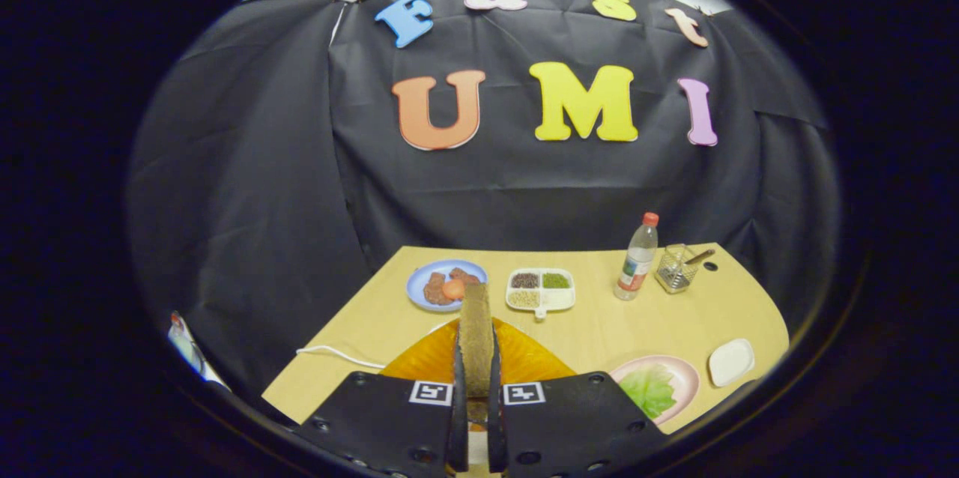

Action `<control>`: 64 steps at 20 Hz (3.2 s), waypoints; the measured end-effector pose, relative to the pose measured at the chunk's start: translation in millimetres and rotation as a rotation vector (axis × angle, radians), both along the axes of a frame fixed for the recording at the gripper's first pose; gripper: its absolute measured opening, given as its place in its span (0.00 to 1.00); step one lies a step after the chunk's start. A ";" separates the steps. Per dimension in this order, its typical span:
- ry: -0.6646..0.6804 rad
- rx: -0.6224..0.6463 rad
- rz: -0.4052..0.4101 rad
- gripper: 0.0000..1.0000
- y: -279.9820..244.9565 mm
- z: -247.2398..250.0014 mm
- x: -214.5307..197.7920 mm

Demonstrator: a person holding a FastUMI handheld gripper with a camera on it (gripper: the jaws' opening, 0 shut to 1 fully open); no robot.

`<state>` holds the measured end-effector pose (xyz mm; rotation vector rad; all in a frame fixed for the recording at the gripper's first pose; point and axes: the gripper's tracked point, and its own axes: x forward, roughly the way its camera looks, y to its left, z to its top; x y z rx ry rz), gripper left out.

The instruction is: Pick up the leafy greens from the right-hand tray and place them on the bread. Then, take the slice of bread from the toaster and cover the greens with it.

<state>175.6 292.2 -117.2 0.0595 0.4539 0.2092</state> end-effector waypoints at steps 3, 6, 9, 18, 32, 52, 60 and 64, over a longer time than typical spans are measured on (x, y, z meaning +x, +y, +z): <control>-0.071 0.009 -0.010 0.10 -17.5 42.1 -11.6; -0.109 0.011 -0.030 0.10 -41.3 63.7 -23.0; -0.140 0.003 -0.053 0.10 -69.4 70.1 -27.1; -0.018 0.010 -0.130 0.10 -137.9 -30.3 -18.1; 0.207 0.104 -0.177 0.10 -199.7 -165.7 -9.5; 0.185 0.010 -0.178 0.44 -267.7 -229.0 -7.9; 0.166 -0.064 -0.182 0.85 -272.9 -219.0 -11.5; 0.086 -0.078 -0.193 0.95 -276.2 -186.6 -17.2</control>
